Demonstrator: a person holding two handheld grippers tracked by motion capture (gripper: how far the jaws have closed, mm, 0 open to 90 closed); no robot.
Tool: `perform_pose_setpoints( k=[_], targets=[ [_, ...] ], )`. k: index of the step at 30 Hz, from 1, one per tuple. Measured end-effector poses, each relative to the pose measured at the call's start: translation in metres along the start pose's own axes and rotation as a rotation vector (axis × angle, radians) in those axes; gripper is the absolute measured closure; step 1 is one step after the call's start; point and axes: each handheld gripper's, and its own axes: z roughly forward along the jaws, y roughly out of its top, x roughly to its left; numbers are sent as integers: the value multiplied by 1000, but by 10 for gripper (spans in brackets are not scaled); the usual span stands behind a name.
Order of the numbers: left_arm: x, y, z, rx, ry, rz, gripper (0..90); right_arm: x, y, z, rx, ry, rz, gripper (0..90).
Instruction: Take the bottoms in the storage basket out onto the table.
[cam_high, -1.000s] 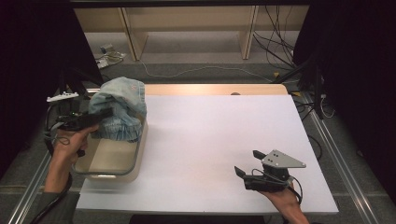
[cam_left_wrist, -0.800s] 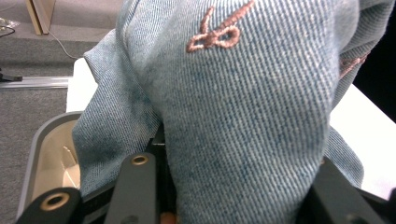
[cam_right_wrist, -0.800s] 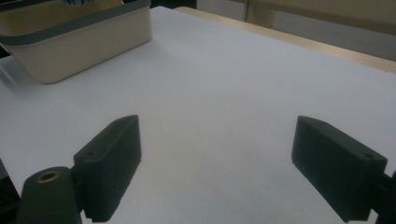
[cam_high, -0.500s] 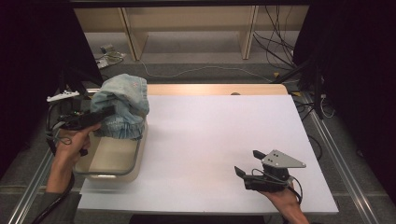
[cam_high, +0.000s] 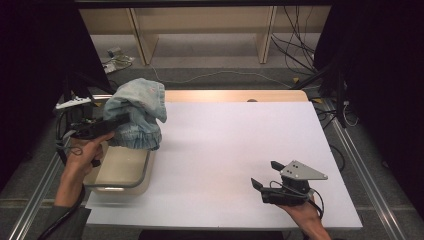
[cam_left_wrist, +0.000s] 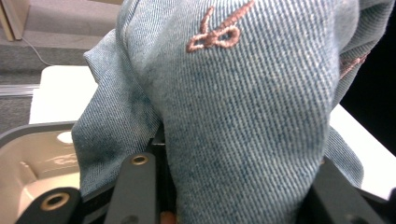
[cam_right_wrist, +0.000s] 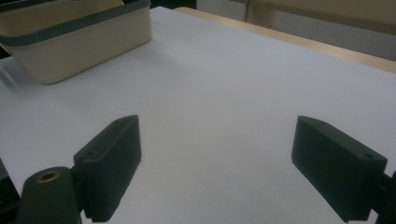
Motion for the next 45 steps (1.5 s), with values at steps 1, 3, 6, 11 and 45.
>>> perform_pose_setpoints(
  k=[1,3,6,11,45],
  targets=[
    [0,0,0,0,0,0,580,0,0,0,0,0,0,169],
    [-3,0,2,4,-13,-1,580,0,0,0,0,0,1,169],
    [-5,-1,4,7,-20,-1,580,0,0,0,-2,-1,0,169],
    [-8,-2,6,9,-35,-2,580,0,0,0,-2,0,1,169],
    [-52,-11,32,36,-137,39,579,-1,0,0,-1,-5,3,169]
  ],
)
